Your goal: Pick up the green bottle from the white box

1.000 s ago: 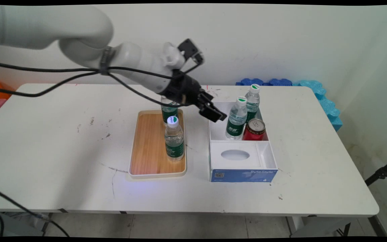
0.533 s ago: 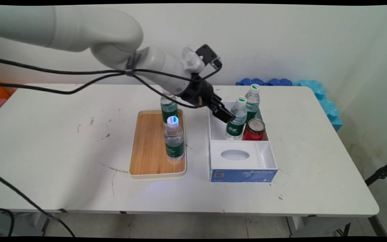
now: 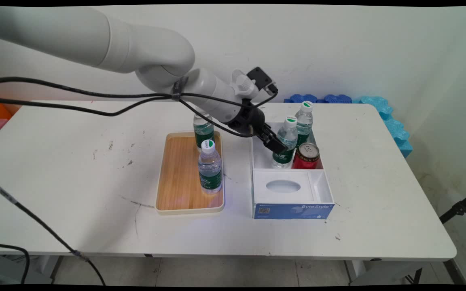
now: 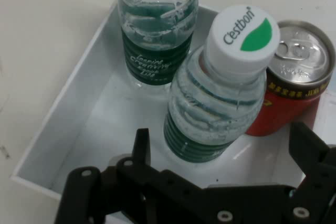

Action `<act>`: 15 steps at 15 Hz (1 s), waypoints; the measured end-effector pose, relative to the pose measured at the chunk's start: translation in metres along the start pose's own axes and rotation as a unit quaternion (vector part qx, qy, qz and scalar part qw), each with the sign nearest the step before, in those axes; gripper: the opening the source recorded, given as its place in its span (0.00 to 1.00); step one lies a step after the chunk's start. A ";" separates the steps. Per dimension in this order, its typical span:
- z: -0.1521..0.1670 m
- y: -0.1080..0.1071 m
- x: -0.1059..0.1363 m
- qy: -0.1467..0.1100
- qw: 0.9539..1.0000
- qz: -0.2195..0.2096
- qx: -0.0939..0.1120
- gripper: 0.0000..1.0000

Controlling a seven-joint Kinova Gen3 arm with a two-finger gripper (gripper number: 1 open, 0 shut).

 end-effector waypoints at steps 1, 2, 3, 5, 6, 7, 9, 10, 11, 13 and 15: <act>0.004 0.000 -0.001 -0.001 1.000 0.000 -0.001 1.00; 0.007 -0.001 -0.001 0.000 1.000 -0.001 -0.002 1.00; 0.011 -0.001 -0.002 0.001 1.000 -0.001 -0.003 1.00; 0.016 -0.002 -0.002 0.004 1.000 -0.001 -0.004 1.00; 0.018 -0.002 -0.003 0.006 1.000 0.000 -0.005 1.00; 0.021 -0.003 -0.003 0.007 1.000 0.001 -0.006 1.00; 0.025 -0.004 -0.005 0.010 1.000 0.002 -0.008 1.00; 0.027 -0.005 -0.006 0.011 1.000 0.002 -0.009 1.00; 0.028 -0.005 -0.006 0.012 1.000 0.002 -0.010 1.00; 0.031 -0.005 -0.007 0.015 1.000 0.002 -0.012 1.00; 0.034 -0.004 -0.008 0.019 1.000 0.003 -0.015 1.00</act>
